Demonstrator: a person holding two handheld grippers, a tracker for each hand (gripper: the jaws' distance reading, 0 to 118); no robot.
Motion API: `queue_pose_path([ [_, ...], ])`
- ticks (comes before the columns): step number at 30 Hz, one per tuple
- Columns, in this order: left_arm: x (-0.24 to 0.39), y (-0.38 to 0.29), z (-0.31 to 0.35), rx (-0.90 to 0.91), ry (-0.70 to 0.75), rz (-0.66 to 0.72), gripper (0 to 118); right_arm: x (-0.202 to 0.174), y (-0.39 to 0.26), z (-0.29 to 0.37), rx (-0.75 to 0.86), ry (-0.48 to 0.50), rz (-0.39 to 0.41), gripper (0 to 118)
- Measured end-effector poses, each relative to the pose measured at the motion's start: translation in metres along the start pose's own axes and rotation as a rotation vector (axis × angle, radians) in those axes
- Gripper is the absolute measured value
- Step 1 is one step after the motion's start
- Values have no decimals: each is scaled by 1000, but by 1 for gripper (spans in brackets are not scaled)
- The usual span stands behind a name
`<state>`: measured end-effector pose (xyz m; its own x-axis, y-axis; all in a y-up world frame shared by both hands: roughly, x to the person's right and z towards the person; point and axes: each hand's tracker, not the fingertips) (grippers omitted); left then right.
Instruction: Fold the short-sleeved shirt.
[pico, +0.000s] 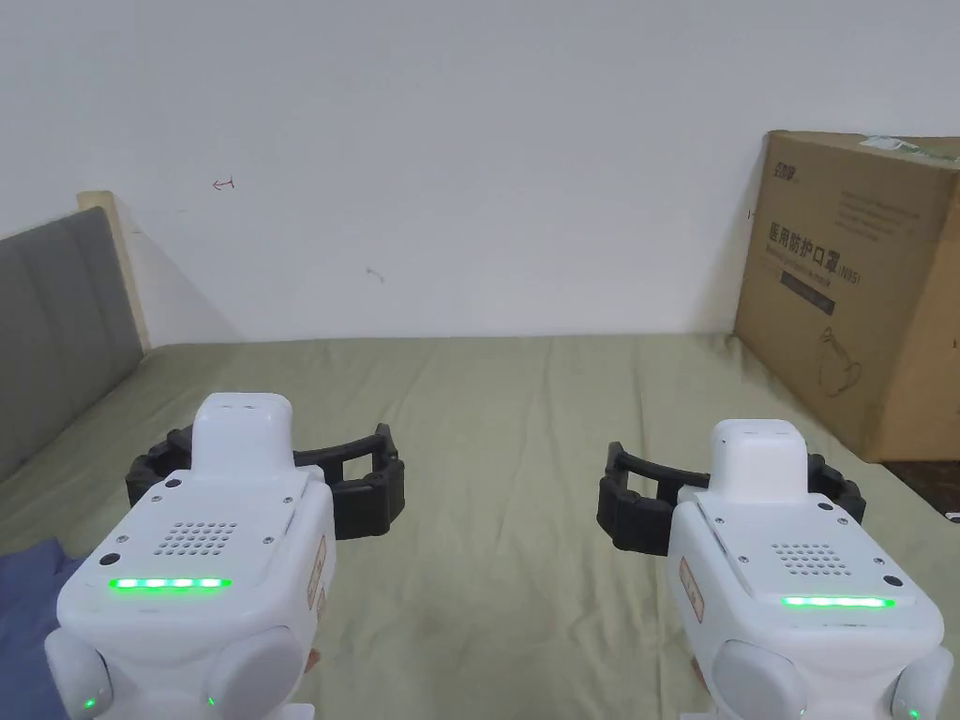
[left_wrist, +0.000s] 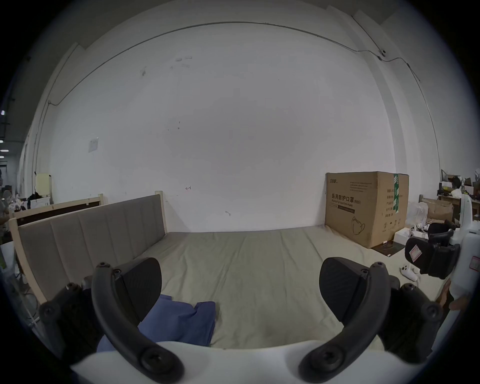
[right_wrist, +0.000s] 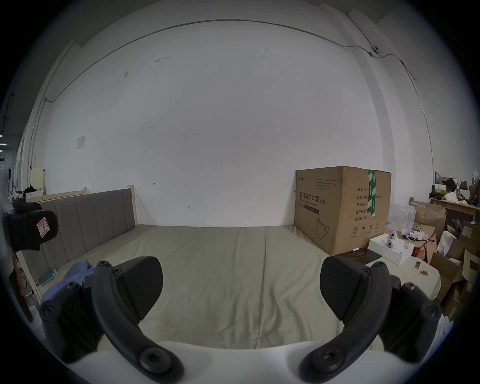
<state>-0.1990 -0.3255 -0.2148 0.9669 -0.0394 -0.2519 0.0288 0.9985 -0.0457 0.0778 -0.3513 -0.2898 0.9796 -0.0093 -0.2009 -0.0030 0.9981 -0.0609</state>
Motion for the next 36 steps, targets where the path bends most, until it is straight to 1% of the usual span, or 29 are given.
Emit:
queue_pose_path([
  [5,-1,-2,0,-6,-6,4,118,1,0,-1,-5,-5,3,118],
  [13,-3,1,0,-7,9,33,118,0,0,0,-10,14,8,118],
  [18,-3,-3,-3,-7,11,16,118,-2,0,0,-4,13,6,118],
  [22,-4,-5,-3,-8,12,30,118,-1,-1,-1,-18,16,3,118],
  [27,-5,-5,-4,-9,10,39,118,-1,-2,0,-17,15,19,118],
  [33,-4,-4,-5,-21,17,20,118,1,-1,-1,-24,21,-1,118],
  [34,-4,-4,-4,-17,13,17,117,0,0,0,-29,12,-6,117],
  [35,-4,-3,-4,-25,13,12,113,1,1,1,-30,20,-9,115],
  [36,-3,-2,-4,-29,12,7,106,2,1,1,-29,32,-12,110],
])
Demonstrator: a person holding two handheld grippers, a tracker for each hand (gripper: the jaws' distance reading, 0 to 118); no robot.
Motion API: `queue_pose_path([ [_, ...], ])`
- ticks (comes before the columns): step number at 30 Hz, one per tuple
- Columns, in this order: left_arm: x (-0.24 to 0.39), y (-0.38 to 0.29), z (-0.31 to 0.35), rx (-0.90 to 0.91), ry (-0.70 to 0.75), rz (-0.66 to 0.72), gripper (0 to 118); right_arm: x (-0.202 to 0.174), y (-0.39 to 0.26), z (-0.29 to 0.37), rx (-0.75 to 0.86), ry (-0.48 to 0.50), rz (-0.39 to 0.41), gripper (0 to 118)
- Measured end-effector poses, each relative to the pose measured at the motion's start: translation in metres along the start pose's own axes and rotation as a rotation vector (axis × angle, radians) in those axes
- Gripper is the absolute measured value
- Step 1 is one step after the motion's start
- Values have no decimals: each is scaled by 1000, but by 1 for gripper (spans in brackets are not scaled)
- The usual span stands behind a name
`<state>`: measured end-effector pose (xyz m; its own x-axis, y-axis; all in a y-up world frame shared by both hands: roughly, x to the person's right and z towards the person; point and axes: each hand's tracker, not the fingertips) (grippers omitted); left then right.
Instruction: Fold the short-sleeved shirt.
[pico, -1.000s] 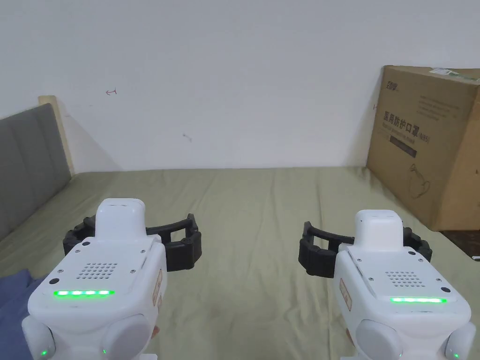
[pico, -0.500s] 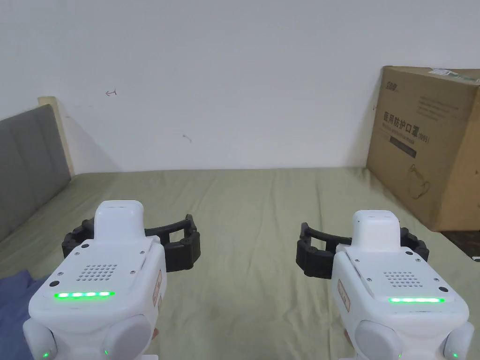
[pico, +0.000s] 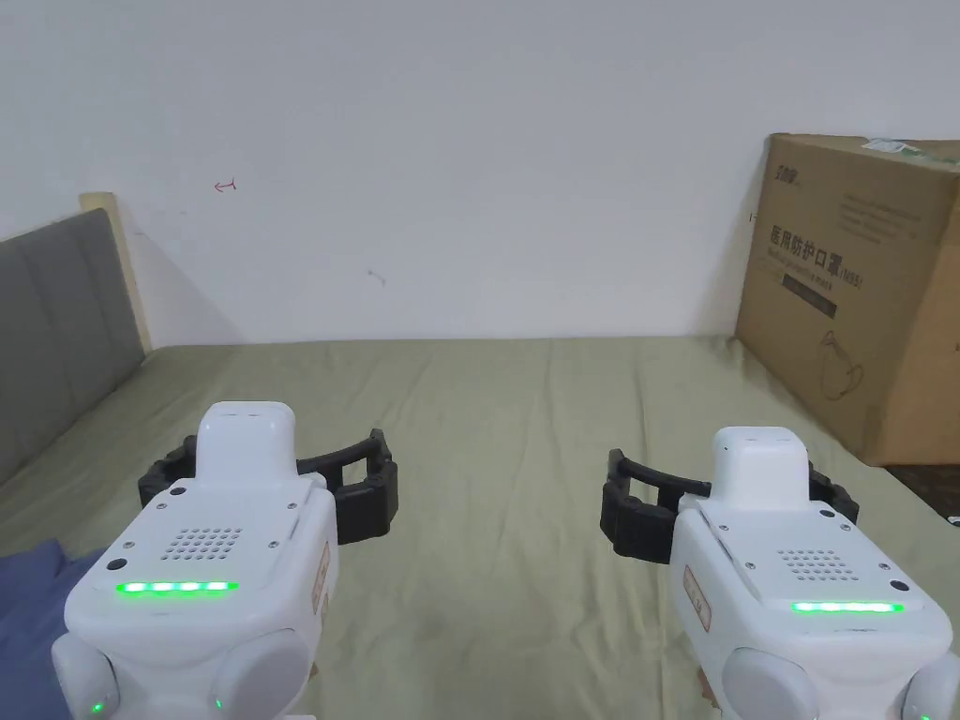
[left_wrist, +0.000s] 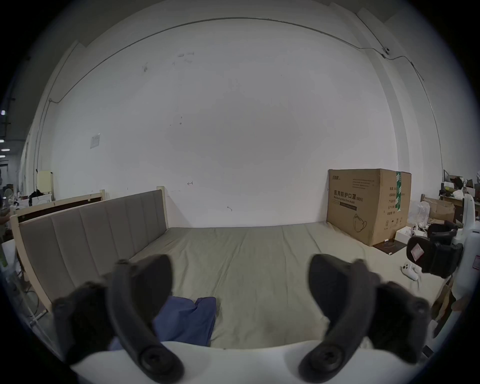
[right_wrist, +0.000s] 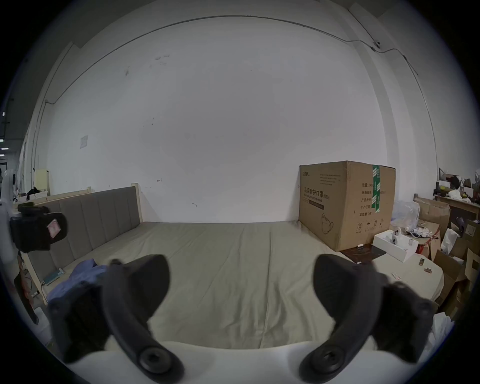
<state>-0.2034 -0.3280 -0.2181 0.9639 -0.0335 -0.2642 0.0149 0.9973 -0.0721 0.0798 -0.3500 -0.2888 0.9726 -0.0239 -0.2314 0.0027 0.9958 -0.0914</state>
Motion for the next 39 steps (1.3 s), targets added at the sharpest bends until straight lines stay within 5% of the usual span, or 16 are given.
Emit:
queue_pose_path([
  [2,0,-1,-1,2,-7,-12,74,-3,-1,1,9,2,19,67],
  [3,2,-2,-2,0,-3,-22,54,-6,0,1,18,-40,51,31],
  [4,3,-2,-4,-5,-3,-26,27,-8,-1,-1,21,-89,63,7],
  [5,2,-3,-4,-4,-6,-25,5,-8,-3,-2,20,-100,51,7],
  [6,1,-5,-5,1,-18,-22,0,-3,-3,-2,10,-47,5,5],
  [24,-13,-2,-6,-20,-28,9,0,-11,1,-11,-31,-11,3,0],
  [39,-130,4,82,-49,349,-2,0,-157,-1,-31,-75,398,32,0],
])
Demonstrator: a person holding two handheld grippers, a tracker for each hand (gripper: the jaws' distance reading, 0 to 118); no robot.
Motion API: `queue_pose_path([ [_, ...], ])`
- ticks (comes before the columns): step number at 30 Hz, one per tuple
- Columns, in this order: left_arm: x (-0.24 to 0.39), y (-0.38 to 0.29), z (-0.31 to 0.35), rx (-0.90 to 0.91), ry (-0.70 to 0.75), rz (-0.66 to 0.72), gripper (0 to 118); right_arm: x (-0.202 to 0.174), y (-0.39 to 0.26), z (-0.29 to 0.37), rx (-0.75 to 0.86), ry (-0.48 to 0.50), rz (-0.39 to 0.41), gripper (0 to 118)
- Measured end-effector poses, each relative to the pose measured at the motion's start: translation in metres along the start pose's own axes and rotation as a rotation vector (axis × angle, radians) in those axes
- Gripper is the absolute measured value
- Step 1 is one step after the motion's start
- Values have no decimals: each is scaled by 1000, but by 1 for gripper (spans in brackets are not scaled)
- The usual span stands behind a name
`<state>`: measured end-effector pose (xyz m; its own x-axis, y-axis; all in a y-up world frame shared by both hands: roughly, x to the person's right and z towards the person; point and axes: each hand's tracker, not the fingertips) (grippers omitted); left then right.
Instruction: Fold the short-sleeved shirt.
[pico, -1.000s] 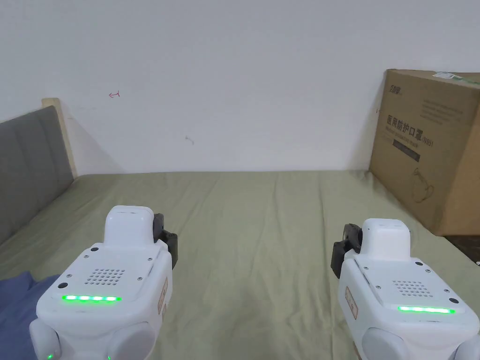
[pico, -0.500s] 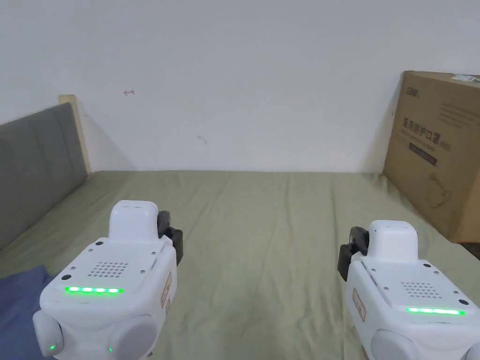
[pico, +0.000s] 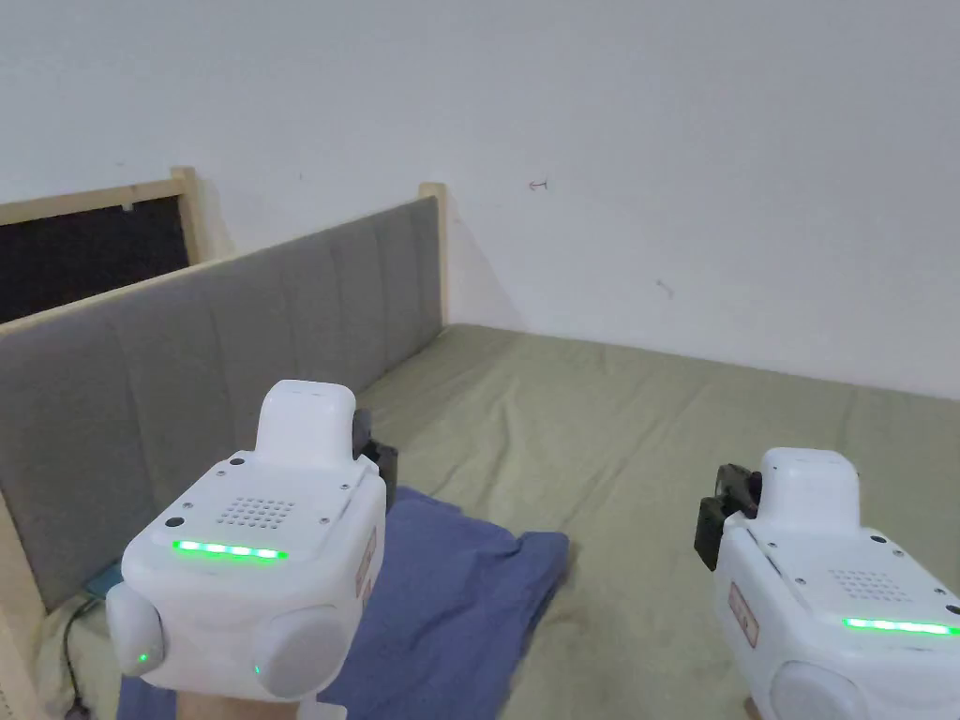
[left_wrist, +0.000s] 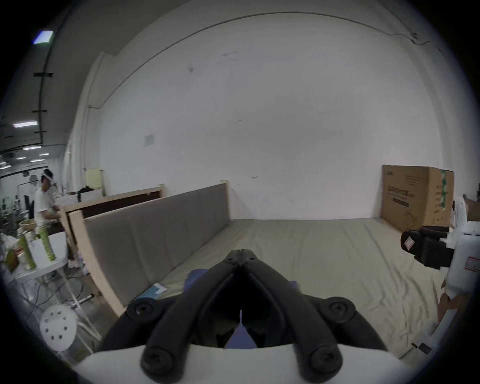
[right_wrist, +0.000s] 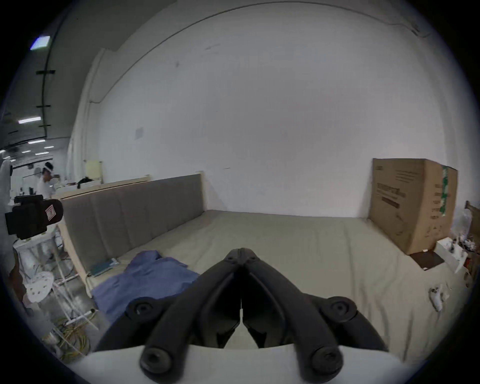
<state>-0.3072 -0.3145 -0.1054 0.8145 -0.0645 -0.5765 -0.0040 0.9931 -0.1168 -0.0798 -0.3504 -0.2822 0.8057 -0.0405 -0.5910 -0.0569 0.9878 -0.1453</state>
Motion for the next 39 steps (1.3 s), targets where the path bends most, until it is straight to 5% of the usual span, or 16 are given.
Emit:
queue_pose_path([
  [7,-36,-24,-22,-136,29,16,0,-39,-6,-14,-40,83,30,0],
  [18,-28,-123,-152,-505,-39,136,3,-22,-36,-60,-185,67,4,0],
  [20,-23,-144,-178,-581,-64,153,43,-16,-42,-71,-213,56,-8,0],
  [23,-14,-166,-210,-642,-110,122,63,-5,-54,-93,-264,31,-29,0],
  [25,-4,-175,-223,-662,-118,92,107,2,-62,-107,-296,16,-46,0],
  [26,-1,-182,-233,-682,-127,89,118,5,-67,-114,-311,7,-53,0],
  [33,16,-216,-283,-780,-174,57,118,19,-95,-154,-387,-26,-89,0],
  [36,27,-241,-301,-967,-197,11,111,20,-101,-157,-409,-30,-106,0],
  [39,30,-230,-300,-921,-178,-20,103,20,-106,-157,-429,-20,-109,0],
])
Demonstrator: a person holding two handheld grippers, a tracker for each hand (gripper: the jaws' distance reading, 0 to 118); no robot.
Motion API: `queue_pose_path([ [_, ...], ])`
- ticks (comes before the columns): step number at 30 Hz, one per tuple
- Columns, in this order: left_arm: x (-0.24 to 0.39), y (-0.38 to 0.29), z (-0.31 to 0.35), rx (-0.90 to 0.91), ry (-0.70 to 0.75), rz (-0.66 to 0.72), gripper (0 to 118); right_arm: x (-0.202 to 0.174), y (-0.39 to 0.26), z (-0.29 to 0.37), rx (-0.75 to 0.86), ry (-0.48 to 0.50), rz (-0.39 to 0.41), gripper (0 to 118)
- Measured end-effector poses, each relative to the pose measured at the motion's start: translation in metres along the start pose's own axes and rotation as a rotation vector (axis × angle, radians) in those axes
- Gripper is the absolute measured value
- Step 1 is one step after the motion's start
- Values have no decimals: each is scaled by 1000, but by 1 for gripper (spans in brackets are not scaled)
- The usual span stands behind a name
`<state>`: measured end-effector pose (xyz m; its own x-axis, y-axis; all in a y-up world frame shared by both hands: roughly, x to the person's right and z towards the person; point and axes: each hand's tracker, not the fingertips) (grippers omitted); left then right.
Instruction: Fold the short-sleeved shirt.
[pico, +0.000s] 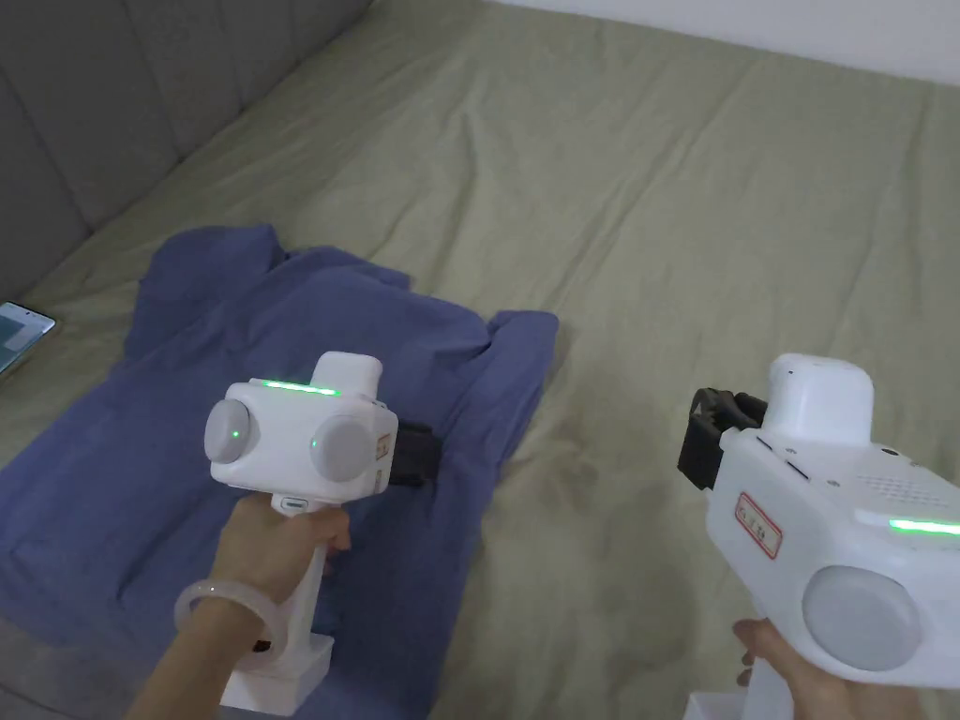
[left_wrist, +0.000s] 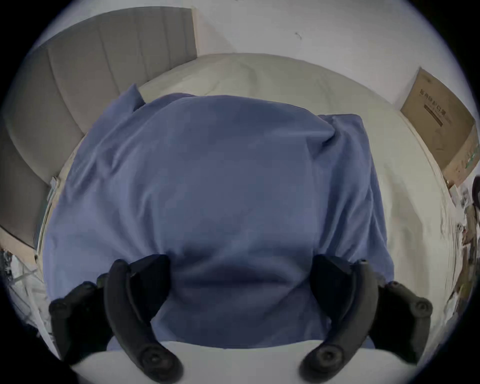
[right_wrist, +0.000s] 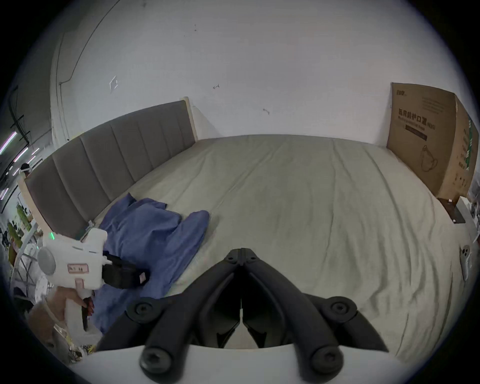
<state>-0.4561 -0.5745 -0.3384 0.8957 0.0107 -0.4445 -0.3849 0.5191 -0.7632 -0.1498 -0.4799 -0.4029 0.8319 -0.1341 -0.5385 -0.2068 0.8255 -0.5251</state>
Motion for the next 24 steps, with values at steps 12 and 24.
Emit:
queue_pose_path([
  [12,-21,3,41,-3,-22,145,6,8,-7,10,-28,1,-36,0],
  [24,12,58,146,179,-189,215,6,52,6,62,38,-43,-114,0],
])
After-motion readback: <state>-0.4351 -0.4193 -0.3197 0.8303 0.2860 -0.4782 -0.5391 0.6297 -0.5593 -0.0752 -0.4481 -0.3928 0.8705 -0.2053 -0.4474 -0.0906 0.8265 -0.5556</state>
